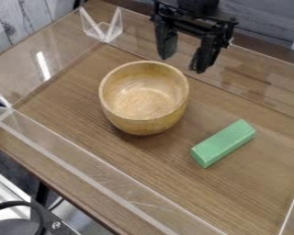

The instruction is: Put the green block in the brown bowl

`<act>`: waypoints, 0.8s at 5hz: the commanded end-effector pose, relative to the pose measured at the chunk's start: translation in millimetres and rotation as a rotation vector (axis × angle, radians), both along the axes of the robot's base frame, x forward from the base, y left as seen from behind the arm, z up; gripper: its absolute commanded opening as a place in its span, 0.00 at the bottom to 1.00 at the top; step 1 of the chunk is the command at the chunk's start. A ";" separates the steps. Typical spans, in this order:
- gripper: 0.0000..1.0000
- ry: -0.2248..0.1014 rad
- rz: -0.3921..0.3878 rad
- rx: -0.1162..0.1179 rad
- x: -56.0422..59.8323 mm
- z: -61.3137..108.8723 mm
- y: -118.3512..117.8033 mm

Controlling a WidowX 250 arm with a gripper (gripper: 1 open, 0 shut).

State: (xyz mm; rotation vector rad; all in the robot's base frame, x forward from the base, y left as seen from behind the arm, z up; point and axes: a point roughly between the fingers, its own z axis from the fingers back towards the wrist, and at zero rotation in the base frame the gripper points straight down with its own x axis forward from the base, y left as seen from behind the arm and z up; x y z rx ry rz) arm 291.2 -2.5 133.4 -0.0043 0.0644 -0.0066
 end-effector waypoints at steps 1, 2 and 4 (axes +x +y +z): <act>1.00 0.018 -0.039 -0.009 -8.5 -3.4 -8.3; 1.00 0.037 -0.115 -0.024 -20.5 -3.8 -32.7; 1.00 0.074 -0.211 -0.041 -14.3 -21.8 -83.5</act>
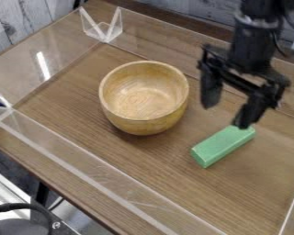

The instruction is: Put the green block in the brown bowl

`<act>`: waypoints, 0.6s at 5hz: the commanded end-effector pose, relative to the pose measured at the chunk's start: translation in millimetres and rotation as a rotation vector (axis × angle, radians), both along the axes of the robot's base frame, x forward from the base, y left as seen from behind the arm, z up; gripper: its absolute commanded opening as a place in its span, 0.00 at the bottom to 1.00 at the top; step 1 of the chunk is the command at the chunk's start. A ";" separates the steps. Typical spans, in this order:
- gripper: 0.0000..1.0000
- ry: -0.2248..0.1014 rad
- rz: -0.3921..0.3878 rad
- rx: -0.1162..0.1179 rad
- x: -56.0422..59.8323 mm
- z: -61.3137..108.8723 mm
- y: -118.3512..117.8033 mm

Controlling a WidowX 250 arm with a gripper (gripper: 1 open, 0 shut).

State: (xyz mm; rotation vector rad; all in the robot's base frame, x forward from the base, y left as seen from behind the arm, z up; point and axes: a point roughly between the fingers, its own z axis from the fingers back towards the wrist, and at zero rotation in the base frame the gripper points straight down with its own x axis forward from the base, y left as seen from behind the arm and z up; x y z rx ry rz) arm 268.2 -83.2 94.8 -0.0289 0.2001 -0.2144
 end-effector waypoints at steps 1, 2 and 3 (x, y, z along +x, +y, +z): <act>1.00 -0.010 -0.025 -0.014 20.9 -4.7 -8.8; 1.00 0.015 -0.005 0.003 19.0 -23.7 -9.1; 1.00 0.038 0.017 0.016 14.8 -40.5 -5.6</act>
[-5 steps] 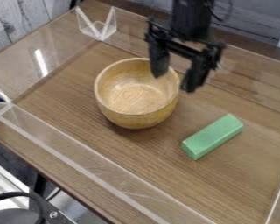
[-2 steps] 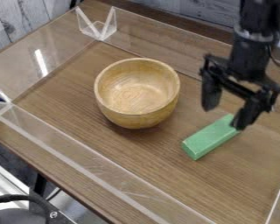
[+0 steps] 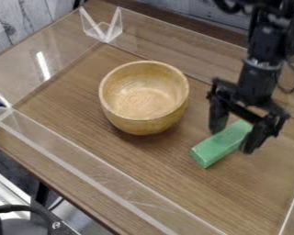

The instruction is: Put the green block in the brown bowl

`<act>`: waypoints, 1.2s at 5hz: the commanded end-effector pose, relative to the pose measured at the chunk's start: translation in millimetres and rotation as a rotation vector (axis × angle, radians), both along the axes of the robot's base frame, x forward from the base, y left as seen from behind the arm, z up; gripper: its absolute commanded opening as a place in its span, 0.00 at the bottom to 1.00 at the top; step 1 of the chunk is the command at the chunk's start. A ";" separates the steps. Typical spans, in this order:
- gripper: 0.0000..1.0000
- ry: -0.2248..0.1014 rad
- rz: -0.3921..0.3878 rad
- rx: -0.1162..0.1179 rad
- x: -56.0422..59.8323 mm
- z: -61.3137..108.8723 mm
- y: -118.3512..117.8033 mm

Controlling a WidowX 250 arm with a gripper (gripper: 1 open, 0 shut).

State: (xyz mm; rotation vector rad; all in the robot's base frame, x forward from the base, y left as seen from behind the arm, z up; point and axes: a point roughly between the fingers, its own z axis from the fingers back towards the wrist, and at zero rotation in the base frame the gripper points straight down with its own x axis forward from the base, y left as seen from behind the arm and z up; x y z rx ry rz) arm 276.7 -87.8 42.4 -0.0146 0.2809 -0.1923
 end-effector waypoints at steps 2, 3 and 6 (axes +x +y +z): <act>1.00 -0.042 -0.007 -0.044 7.1 -12.8 6.7; 0.00 -0.050 -0.005 -0.059 9.3 -15.6 6.9; 0.00 -0.069 0.014 -0.083 6.3 -18.6 5.3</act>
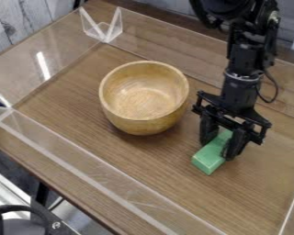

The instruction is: Put the green block in the brown bowl

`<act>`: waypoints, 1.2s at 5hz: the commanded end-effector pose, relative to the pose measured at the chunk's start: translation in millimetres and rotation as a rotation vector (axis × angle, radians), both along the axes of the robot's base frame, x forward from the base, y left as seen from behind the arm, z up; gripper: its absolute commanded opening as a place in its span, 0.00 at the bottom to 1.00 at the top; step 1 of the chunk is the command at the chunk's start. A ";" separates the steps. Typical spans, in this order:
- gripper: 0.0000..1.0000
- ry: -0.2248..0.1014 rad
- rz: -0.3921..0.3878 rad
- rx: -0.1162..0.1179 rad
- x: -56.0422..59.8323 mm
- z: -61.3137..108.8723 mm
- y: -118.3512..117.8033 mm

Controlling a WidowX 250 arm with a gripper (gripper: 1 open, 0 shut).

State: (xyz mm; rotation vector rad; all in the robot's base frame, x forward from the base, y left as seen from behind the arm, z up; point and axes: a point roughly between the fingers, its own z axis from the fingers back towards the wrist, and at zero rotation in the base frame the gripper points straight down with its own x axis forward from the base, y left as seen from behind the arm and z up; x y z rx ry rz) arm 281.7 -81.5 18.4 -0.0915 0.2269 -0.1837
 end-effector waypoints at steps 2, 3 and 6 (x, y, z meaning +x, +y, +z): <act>0.00 -0.023 -0.019 -0.002 4.0 8.0 -7.1; 0.00 -0.017 -0.024 -0.016 9.0 8.6 -10.5; 0.00 0.014 -0.007 0.045 16.0 7.0 -9.8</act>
